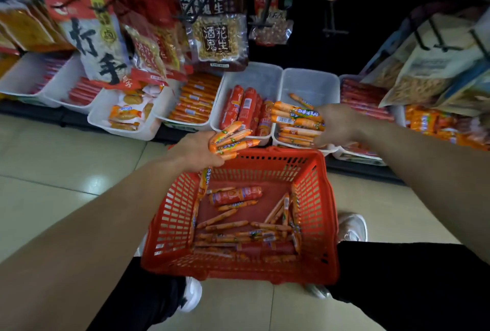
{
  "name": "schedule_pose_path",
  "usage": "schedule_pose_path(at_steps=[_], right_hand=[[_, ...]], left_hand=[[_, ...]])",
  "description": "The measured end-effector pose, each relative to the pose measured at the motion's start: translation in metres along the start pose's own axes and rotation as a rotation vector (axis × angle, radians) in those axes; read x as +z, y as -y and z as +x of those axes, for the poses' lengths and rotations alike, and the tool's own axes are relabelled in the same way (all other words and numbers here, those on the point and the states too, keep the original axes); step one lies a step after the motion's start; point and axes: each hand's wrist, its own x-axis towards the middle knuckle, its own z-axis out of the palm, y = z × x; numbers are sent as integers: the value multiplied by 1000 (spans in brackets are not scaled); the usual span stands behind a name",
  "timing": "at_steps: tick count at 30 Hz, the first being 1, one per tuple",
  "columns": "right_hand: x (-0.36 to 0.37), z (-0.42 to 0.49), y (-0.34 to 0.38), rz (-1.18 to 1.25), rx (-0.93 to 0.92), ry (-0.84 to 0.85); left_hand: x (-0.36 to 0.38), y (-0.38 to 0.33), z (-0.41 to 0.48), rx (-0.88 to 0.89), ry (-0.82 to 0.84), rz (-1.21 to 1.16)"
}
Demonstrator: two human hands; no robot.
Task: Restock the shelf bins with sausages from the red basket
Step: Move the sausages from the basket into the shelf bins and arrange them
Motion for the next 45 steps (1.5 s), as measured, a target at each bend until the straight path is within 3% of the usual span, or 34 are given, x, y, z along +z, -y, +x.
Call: schedule_pose_path(at_steps=[5,13,20,30,42,45], right_hand=[[-4,38,-31,-77,8,30],[54,114,-70,-109,68,184],[90,165,-87,-127,53,184],[107,145,-101,-337,35,73],[98,156,-88,-177,-69,1],[85,138,-103,-181,-83,69]], left_hand=[[3,-10,26,10,15,-40],[18,-3,76,10,-13,-187],[25,1,110,3,-106,-283],[33,-25,121,22,-127,-347],[44,-26,133,22,-138,-339],[48,-28,133,31,-130,-329]])
